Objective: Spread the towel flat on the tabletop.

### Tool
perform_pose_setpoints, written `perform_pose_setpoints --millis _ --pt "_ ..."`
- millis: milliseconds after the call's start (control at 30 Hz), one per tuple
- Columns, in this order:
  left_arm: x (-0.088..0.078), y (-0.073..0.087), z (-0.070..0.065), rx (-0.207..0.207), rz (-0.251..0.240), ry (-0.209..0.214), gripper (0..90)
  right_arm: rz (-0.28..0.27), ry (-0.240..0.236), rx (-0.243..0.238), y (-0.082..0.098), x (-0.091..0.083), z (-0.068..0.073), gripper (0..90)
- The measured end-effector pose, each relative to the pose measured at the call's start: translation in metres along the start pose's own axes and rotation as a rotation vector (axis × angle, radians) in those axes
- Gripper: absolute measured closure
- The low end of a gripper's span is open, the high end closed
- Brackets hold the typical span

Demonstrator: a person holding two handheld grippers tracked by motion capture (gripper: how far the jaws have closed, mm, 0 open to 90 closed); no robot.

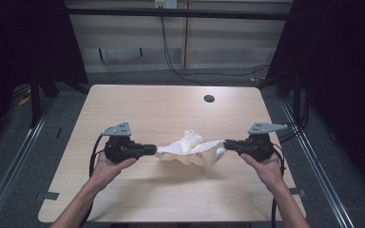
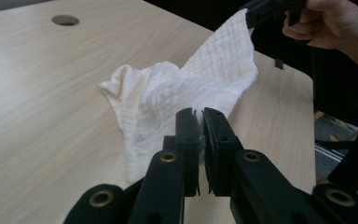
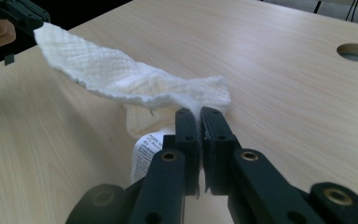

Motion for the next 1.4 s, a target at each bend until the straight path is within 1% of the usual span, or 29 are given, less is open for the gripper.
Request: perform_pose_setpoints --millis 33,67,100,133,167,200,233,267,300,333,367,433,467,533,700,733,767,800,833,867,933,1000,1067,1167,1233,1300,1333,1367,1400 --pt "0.0 0.0 0.0 0.0 0.0 0.0 85.6 0.0 0.0 0.0 0.0 0.0 0.0 86.3" --pt "-0.005 -0.005 0.004 -0.011 -0.021 -0.006 85.5 -0.007 -0.004 -0.006 -0.008 -0.002 -0.001 86.3" --pt "-0.005 -0.005 0.004 -0.011 -0.021 -0.006 85.5 -0.007 -0.004 -0.006 -0.008 -0.002 -0.001 86.3" --pt "-0.008 -0.007 0.006 -0.01 -0.031 -0.01 85.5 -0.01 -0.004 -0.014 -0.015 -0.005 -0.001 86.3" --pt "-0.012 -0.008 0.008 -0.019 -0.046 -0.009 85.5 -0.01 -0.004 -0.014 -0.015 -0.005 -0.001 86.3" --pt "-0.018 -0.012 0.01 -0.029 -0.075 -0.014 85.5 -0.013 -0.008 -0.021 -0.023 -0.008 -0.001 86.3" --pt "-0.018 -0.012 0.01 -0.029 -0.075 -0.014 85.6 -0.013 -0.008 -0.021 -0.023 -0.008 -0.001 86.3" --pt "-0.023 -0.016 0.01 -0.027 -0.084 -0.021 85.6 -0.023 -0.009 -0.028 -0.032 -0.011 0.0 86.3" --pt "-0.023 -0.016 0.01 -0.027 -0.084 -0.021 85.6 -0.023 -0.009 -0.028 -0.032 -0.011 0.0 86.3" --pt "-0.027 -0.021 0.01 -0.013 -0.09 -0.026 85.6 -0.032 -0.008 -0.044 -0.042 -0.015 0.002 86.3" --pt "-0.027 -0.021 0.01 -0.013 -0.09 -0.026 85.6 -0.032 -0.008 -0.044 -0.042 -0.015 0.002 86.3" --pt "-0.032 -0.027 0.008 -0.003 -0.094 -0.023 85.5 -0.039 -0.002 -0.061 -0.057 -0.02 0.006 86.3" --pt "-0.032 -0.027 0.008 -0.003 -0.094 -0.023 85.5 -0.039 -0.002 -0.061 -0.057 -0.02 0.006 86.3" --pt "-0.036 -0.032 0.007 0.011 -0.084 -0.044 85.5 -0.048 0.001 -0.072 -0.067 -0.024 0.01 86.3" --pt "-0.046 -0.04 0.005 0.03 -0.086 -0.061 85.5 -0.059 -0.006 -0.074 -0.073 -0.029 0.011 86.4" --pt "-0.049 -0.043 0.004 0.032 -0.097 -0.07 85.6 -0.06 -0.013 -0.072 -0.074 -0.03 0.011 86.4" --pt "-0.052 -0.045 0.004 0.034 -0.107 -0.077 85.6 -0.055 -0.004 -0.065 -0.076 -0.032 0.012 86.5" --pt "-0.056 -0.049 0.004 0.048 -0.108 -0.087 85.6 -0.05 -0.001 -0.07 -0.078 -0.034 0.013 86.5" --pt "-0.056 -0.049 0.004 0.048 -0.108 -0.087 85.6 -0.05 -0.001 -0.07 -0.078 -0.034 0.013 86.5" --pt "-0.057 -0.052 0.003 0.045 -0.113 -0.086 85.6 -0.054 0.001 -0.076 -0.081 -0.036 0.014 86.6" --pt "-0.063 -0.061 0.0 0.07 -0.111 -0.095 85.7 -0.073 -0.005 -0.094 -0.09 -0.043 0.019 86.7" --pt "-0.065 -0.064 -0.002 0.077 -0.113 -0.099 85.7 -0.078 -0.005 -0.099 -0.092 -0.045 0.02 86.7" --pt "-0.072 -0.07 -0.006 0.082 -0.132 -0.105 85.7 -0.087 -0.012 -0.109 -0.1 -0.05 0.023 86.7" --pt "-0.075 -0.067 -0.008 0.081 -0.146 -0.103 85.7 -0.081 -0.01 -0.117 -0.103 -0.051 0.025 86.6" --pt "-0.075 -0.061 -0.008 0.072 -0.134 -0.108 85.8 -0.078 -0.025 -0.128 -0.106 -0.049 0.028 86.7" --pt "-0.076 -0.06 -0.009 0.071 -0.131 -0.11 85.8 -0.079 -0.031 -0.132 -0.107 -0.05 0.03 86.7" --pt "-0.079 -0.06 -0.01 0.075 -0.134 -0.11 85.8 -0.082 -0.047 -0.142 -0.108 -0.051 0.035 86.7" --pt "-0.081 -0.061 -0.012 0.076 -0.136 -0.108 85.8 -0.082 -0.047 -0.142 -0.108 -0.051 0.035 86.7" --pt "-0.085 -0.063 -0.014 0.085 -0.134 -0.112 85.8 -0.083 -0.059 -0.155 -0.11 -0.055 0.041 86.8"
Point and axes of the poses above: each handheld gripper's, and its own axes: x roughly forward along the jaws, y roughly out of its underside, z roughly to its left, the point moved 4 cm from there along x, roughly forward along the jaws, and after that the axes turned 2 degrees about x, right-handed, at the moved point
